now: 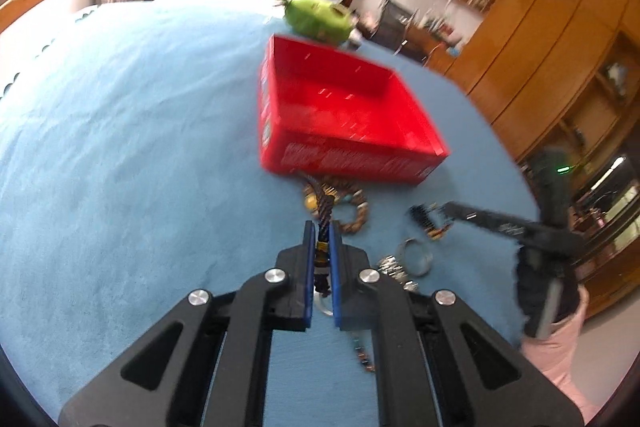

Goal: Organize jewelry
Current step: 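Lift and carry both held jewelry pieces over the red tray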

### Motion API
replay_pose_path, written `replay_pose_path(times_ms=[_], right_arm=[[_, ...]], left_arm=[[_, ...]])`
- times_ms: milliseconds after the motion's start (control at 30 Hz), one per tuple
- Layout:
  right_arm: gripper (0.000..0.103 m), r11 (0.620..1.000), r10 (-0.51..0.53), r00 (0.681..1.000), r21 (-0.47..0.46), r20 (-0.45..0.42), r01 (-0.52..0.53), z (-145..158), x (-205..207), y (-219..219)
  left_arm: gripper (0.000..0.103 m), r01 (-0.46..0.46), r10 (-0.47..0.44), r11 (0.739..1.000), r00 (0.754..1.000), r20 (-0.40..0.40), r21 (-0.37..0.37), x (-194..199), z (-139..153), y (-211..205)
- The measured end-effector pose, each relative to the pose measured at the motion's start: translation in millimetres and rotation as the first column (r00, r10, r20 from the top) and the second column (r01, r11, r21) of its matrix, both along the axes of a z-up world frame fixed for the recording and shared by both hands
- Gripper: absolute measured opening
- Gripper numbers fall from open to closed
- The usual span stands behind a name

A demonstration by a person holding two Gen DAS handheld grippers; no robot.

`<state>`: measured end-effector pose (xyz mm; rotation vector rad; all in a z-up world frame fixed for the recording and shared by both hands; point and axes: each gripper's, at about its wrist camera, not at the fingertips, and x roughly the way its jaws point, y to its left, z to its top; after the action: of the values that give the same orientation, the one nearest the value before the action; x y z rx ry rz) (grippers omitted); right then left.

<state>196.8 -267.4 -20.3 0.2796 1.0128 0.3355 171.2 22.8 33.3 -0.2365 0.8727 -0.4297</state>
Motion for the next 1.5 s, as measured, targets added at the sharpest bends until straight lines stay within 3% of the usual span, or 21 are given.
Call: replay_pose_path(times_ms=[33, 67, 133, 300, 333, 433, 467, 600, 667, 933, 1167, 1333, 1500], right_arm=[[0.017, 1.000, -0.009, 1.000, -0.016, -0.007, 0.009, -2, 2, 0], [0.036, 0.999, -0.018, 1.000, -0.036, -0.020, 0.017, -8, 5, 1], [0.054, 0.997, -0.023, 0.999, -0.079, -0.029, 0.021, -15, 10, 5], [0.058, 0.990, -0.003, 0.998, -0.144, -0.064, -0.007, -33, 20, 18], [0.057, 0.987, 0.002, 0.998, -0.163, -0.056, -0.011, -34, 19, 20], [0.029, 0.973, 0.007, 0.999, -0.232, -0.038, -0.016, -34, 16, 29], [0.024, 0.973, 0.004, 0.999, -0.232, -0.036, -0.012, -34, 16, 29], [0.017, 0.981, -0.006, 0.999, -0.196, -0.036, -0.001, -32, 14, 22], [0.014, 0.994, 0.003, 0.999, -0.111, -0.045, -0.008, -29, 13, 15], [0.014, 0.999, 0.033, 0.999, 0.032, 0.036, -0.034, 9, -5, 1], [0.014, 0.997, 0.055, 0.996, 0.049, 0.067, -0.058, 39, -6, 4], [0.014, 0.997, 0.034, 0.995, 0.062, 0.093, -0.040, 63, 26, 12], [0.014, 0.999, -0.019, 0.996, 0.041, 0.091, 0.015, 62, 73, 18]], left_arm=[[0.005, 0.005, -0.005, 1.000, 1.000, 0.012, -0.009, -2, 4, -1], [0.005, 0.006, -0.006, 1.000, 1.000, 0.015, -0.014, -3, 4, -1], [0.005, -0.002, 0.002, 1.000, 1.000, 0.011, -0.016, -2, 4, 0], [0.005, -0.022, 0.022, 0.999, 1.000, -0.003, -0.030, 3, -2, 6], [0.005, -0.023, 0.022, 0.999, 1.000, -0.005, -0.025, 3, -3, 6], [0.005, -0.028, 0.027, 0.999, 0.999, -0.021, -0.015, 8, -9, 4], [0.005, -0.028, 0.028, 1.000, 0.999, -0.029, -0.014, 10, -12, 4], [0.005, -0.038, 0.038, 0.999, 0.998, -0.057, 0.004, 15, -19, 2], [0.005, -0.046, 0.046, 0.999, 0.997, -0.069, 0.008, 18, -23, 3], [0.005, -0.070, 0.072, 0.997, 0.995, -0.069, 0.032, 20, -16, -1], [0.005, -0.047, 0.046, 0.997, 0.999, 0.013, 0.062, 29, 27, -18], [0.005, -0.021, 0.017, 0.998, 0.998, 0.068, 0.059, 62, 50, -46], [0.005, -0.034, 0.032, 0.997, 0.999, 0.035, 0.063, 111, 33, -67]])
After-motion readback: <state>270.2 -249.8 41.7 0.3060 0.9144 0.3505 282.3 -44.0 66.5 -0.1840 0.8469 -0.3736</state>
